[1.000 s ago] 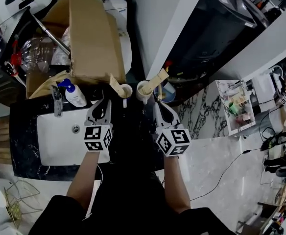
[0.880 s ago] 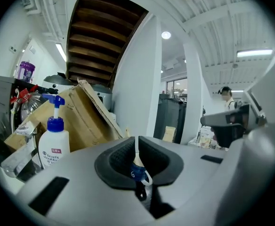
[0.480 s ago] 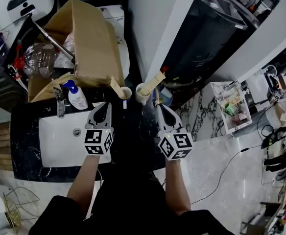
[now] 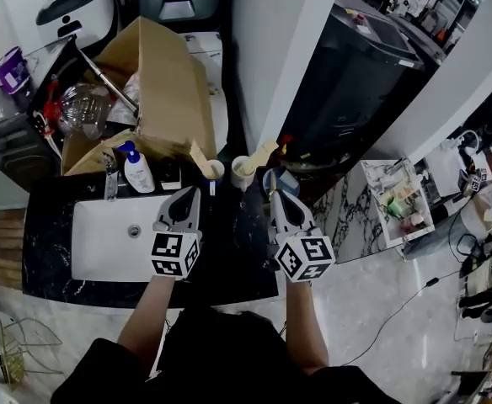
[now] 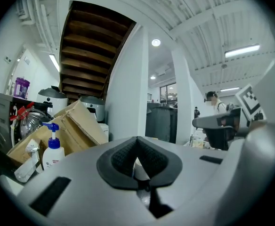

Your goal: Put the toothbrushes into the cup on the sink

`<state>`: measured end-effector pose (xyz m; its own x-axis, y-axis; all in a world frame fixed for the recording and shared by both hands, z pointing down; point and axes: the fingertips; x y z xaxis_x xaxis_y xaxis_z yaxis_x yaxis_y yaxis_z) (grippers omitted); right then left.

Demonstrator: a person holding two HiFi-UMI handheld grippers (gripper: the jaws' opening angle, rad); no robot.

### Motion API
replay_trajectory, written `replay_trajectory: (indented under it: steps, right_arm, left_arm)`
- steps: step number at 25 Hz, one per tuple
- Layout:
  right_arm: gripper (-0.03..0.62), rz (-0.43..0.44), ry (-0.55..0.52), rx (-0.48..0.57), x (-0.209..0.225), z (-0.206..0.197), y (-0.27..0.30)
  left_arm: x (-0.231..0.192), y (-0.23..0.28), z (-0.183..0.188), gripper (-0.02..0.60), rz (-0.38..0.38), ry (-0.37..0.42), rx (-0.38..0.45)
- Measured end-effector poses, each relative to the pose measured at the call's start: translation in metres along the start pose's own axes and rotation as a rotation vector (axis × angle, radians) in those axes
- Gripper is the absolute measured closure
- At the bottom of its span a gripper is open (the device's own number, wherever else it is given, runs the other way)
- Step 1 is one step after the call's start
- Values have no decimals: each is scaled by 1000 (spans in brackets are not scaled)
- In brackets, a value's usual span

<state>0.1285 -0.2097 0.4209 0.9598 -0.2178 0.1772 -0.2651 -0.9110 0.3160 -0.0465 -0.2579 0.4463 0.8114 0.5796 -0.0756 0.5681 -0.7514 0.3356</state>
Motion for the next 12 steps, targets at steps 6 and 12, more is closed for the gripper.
replay_trajectory:
  steps: [6,12]
  right_arm:
    - [592,49,-42,9,9,4,-26]
    - [592,101,-50,14,22,-2,-57]
  left_arm:
    - [24,-22,2,578,66,-32,43]
    - [51,-45,-5,578,115,-38,44]
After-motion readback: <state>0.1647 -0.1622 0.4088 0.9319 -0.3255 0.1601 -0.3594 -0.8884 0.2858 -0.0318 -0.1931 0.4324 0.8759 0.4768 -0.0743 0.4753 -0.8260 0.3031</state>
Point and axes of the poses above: the fingertips, and each gripper's own axes: y forward along the fingers, x to its right, z out of its top, and after that the axes turned 15 degrees about -x, right-handed
